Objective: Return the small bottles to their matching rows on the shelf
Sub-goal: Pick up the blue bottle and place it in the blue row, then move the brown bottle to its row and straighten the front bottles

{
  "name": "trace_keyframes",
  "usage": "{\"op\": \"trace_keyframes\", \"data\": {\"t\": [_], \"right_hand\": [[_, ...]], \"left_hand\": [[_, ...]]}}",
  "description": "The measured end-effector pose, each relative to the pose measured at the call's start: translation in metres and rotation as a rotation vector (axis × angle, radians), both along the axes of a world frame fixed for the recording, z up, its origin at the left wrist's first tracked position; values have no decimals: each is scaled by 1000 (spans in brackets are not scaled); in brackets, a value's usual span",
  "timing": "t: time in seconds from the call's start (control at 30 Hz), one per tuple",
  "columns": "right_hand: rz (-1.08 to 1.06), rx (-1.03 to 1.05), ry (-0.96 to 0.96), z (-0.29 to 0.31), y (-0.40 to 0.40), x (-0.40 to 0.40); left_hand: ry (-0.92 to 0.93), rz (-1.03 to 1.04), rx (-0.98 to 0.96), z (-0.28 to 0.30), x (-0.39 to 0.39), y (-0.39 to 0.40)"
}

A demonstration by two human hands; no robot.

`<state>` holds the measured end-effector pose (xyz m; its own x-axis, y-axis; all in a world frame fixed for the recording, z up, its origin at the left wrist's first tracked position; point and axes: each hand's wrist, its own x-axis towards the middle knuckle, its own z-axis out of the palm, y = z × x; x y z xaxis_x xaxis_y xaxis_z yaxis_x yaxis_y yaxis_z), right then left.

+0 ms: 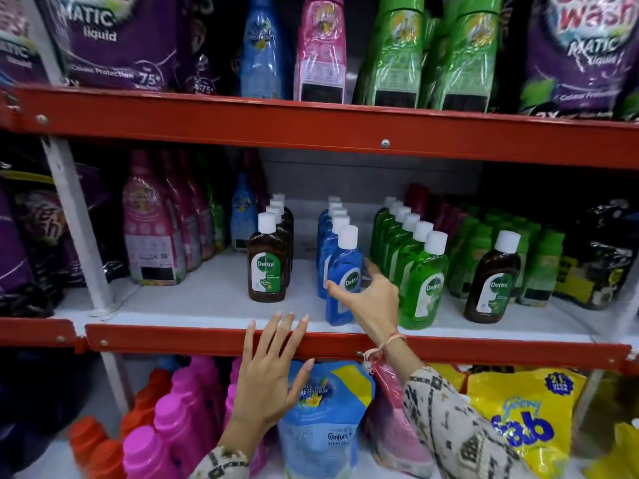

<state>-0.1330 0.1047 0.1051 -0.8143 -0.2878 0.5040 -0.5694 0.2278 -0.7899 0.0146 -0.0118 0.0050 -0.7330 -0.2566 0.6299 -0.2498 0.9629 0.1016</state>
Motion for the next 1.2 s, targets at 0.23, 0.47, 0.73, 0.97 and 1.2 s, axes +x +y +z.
{"op": "trace_keyframes", "data": {"t": [0.23,0.47,0.73,0.97,1.2], "right_hand": [[34,32,5,-6,4,-5],[-46,-107,124,-36,48,4],[-499,-98,41,-34,118,-59],[-593,70,-174,-10,135,-118],[-631,-123,-156,-11,143,-116]], "left_hand": [[-29,30,-5,2,1,3],[-29,59,-40,2,-1,5],[3,95,-67,0,-9,10],[11,90,-94,0,-7,7],[-15,83,-125,1,-4,3]]}}
